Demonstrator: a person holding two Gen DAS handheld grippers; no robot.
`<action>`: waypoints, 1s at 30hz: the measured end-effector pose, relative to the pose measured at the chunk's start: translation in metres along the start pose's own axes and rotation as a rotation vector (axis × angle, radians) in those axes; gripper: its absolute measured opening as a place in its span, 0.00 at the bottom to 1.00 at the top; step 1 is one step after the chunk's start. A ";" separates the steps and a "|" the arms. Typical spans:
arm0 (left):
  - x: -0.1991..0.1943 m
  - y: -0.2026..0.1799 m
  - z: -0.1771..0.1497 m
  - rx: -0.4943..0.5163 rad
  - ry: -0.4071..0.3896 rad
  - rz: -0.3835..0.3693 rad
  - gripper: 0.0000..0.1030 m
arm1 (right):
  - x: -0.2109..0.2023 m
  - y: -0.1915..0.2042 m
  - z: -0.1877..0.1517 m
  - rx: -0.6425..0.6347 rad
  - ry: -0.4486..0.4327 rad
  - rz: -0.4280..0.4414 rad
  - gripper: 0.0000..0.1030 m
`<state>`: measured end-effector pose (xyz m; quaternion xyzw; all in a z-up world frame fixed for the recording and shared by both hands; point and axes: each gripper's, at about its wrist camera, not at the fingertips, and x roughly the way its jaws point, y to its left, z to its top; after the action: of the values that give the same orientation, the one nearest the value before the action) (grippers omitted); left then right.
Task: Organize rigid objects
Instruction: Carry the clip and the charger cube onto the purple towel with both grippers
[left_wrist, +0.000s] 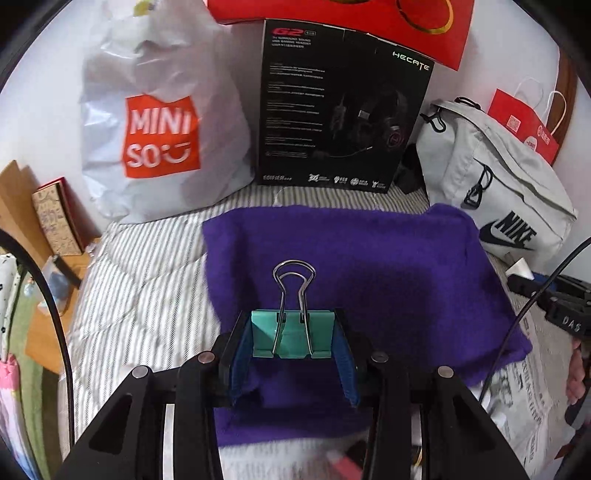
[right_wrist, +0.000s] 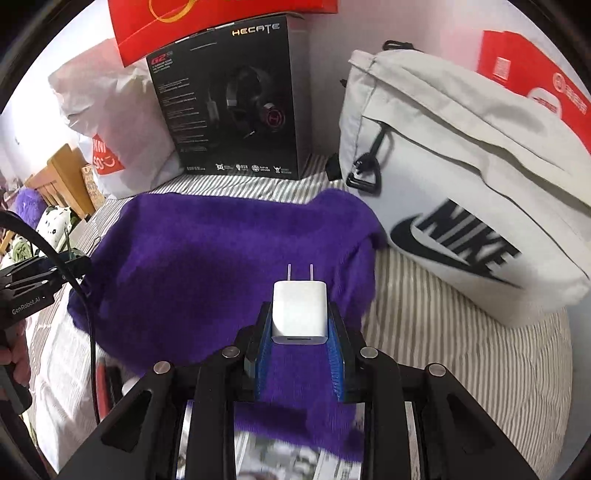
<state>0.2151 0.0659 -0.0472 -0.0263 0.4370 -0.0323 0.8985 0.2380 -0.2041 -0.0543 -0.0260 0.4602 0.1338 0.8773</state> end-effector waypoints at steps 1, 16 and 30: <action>0.004 -0.001 0.003 0.000 0.000 -0.005 0.38 | 0.006 0.000 0.003 -0.001 0.002 0.003 0.26; 0.071 -0.006 0.027 0.019 0.070 -0.008 0.38 | 0.072 0.002 0.021 -0.023 0.049 -0.005 0.26; 0.096 -0.014 0.028 0.050 0.133 0.019 0.38 | 0.090 0.000 0.023 -0.031 0.099 0.015 0.27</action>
<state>0.2958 0.0448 -0.1039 0.0026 0.4951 -0.0366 0.8681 0.3048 -0.1812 -0.1143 -0.0427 0.5013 0.1458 0.8518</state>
